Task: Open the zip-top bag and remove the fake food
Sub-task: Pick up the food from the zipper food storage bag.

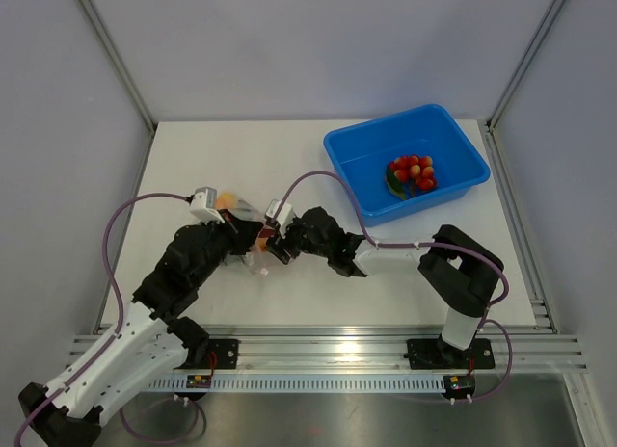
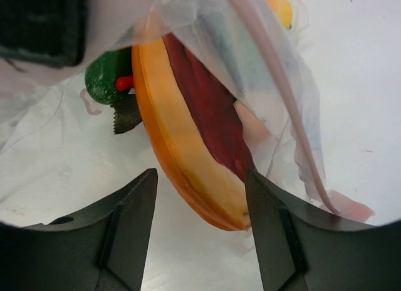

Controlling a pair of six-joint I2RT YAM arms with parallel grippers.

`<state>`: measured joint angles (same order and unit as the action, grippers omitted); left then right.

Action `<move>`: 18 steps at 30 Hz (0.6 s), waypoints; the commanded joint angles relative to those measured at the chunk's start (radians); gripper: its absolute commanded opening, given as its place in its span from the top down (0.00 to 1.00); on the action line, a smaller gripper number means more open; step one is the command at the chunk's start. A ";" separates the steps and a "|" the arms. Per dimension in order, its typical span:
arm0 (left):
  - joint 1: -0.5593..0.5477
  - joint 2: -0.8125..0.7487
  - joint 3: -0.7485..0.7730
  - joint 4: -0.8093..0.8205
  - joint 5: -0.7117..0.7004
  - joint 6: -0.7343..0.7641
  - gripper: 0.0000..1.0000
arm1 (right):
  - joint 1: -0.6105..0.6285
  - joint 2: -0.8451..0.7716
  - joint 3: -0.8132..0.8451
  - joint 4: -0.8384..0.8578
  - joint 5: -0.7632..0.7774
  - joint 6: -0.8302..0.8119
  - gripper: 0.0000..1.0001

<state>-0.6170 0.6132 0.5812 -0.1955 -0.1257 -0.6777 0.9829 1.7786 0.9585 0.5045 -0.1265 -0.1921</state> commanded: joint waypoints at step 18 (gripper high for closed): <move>-0.007 -0.081 0.063 0.025 0.051 -0.006 1.00 | 0.069 0.082 0.118 -0.181 0.050 -0.207 0.33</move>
<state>-0.6125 0.5537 0.5900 -0.2665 -0.1425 -0.6727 1.0283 1.8179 1.0210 0.3882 -0.1406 -0.3355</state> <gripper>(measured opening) 0.003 0.675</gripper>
